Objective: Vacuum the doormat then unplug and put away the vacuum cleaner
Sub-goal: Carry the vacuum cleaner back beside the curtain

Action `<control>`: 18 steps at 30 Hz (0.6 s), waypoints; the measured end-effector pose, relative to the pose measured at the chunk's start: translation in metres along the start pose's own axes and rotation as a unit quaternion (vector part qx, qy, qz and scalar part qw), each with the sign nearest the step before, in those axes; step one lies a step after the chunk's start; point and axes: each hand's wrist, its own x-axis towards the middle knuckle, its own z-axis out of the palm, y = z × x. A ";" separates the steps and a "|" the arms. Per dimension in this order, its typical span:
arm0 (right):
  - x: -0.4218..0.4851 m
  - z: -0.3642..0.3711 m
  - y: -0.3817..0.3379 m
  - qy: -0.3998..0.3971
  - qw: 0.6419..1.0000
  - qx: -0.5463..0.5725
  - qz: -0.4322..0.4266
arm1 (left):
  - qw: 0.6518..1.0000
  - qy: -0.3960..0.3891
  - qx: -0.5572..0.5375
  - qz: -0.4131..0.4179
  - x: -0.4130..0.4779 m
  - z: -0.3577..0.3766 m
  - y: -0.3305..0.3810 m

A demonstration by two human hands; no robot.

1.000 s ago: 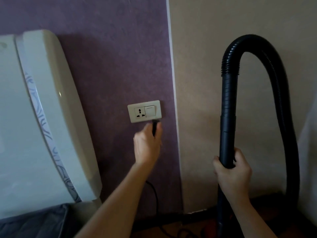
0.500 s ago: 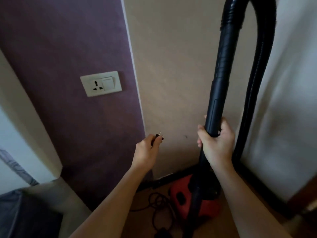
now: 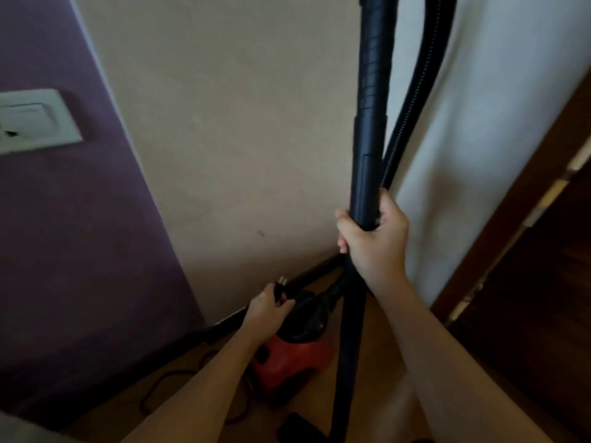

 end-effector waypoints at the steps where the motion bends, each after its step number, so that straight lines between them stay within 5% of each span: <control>1: 0.001 -0.002 0.002 -0.004 1.000 -0.003 -0.001 | 1.000 -0.005 0.003 -0.002 0.003 0.009 0.000; 10: 0.008 -0.017 0.025 -0.015 1.000 -0.023 0.000 | 0.996 -0.060 -0.062 0.026 0.042 0.063 -0.035; 18: 0.006 -0.026 0.049 -0.004 0.999 -0.028 -0.017 | 0.997 0.024 0.024 0.071 0.072 0.085 -0.065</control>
